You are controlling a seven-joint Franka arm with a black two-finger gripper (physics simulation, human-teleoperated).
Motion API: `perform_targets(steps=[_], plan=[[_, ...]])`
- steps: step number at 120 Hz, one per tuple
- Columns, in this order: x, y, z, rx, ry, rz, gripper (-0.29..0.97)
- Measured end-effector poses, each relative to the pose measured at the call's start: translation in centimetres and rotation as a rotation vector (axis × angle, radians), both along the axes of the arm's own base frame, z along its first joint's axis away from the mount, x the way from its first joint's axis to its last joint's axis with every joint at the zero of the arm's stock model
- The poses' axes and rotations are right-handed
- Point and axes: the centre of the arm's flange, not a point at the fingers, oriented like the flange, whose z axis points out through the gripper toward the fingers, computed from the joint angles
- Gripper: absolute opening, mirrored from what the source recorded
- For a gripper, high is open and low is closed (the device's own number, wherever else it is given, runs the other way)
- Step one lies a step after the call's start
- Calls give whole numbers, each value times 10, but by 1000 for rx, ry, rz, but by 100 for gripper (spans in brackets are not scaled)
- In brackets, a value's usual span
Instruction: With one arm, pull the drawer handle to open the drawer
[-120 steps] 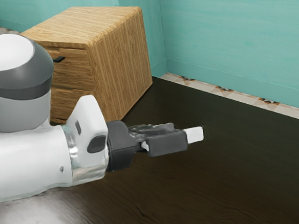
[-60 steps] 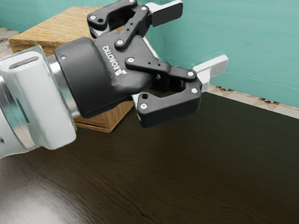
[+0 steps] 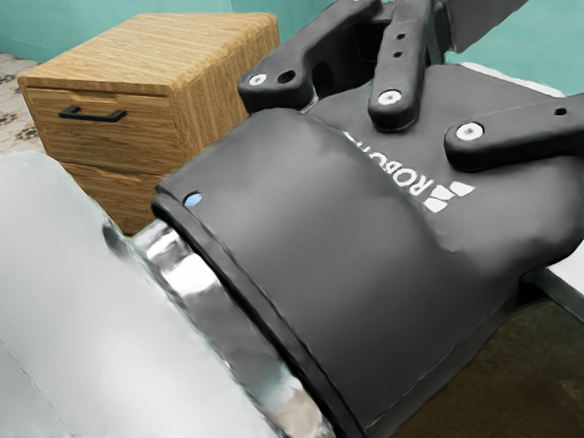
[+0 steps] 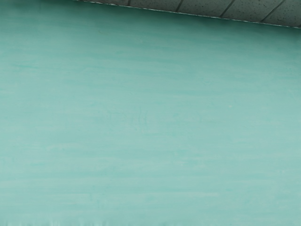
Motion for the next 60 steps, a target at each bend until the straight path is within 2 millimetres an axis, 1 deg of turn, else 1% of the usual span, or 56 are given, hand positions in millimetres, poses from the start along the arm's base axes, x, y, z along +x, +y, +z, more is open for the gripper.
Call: perform_targets(steps=[3, 5, 9, 12, 14, 17, 23, 27, 32, 34, 38, 44, 49, 52, 55, 60], plan=[[8, 8, 20, -165, 94, 87, 68], [19, 21, 30, -274, 177, 156, 68], [49, 63, 44, -474, 376, 312, 68], [69, 92, 42, -565, 525, 412, 68], [82, 106, 36, -595, 621, 468, 68], [98, 121, 23, -608, 754, 537, 68], [123, 150, 0, -584, 974, 637, 68], [143, 179, -19, -564, 1095, 710, 68], [176, 219, -47, -546, 1235, 804, 68], [186, 230, -57, -532, 1282, 831, 68], [200, 250, -73, -500, 1361, 862, 68], [210, 274, -87, -448, 1445, 879, 68], [209, 289, -95, -397, 1497, 881, 68], [202, 296, -96, -368, 1518, 874, 68], [188, 306, -94, -343, 1523, 869, 68], [165, 334, -87, -334, 1514, 877, 68]])
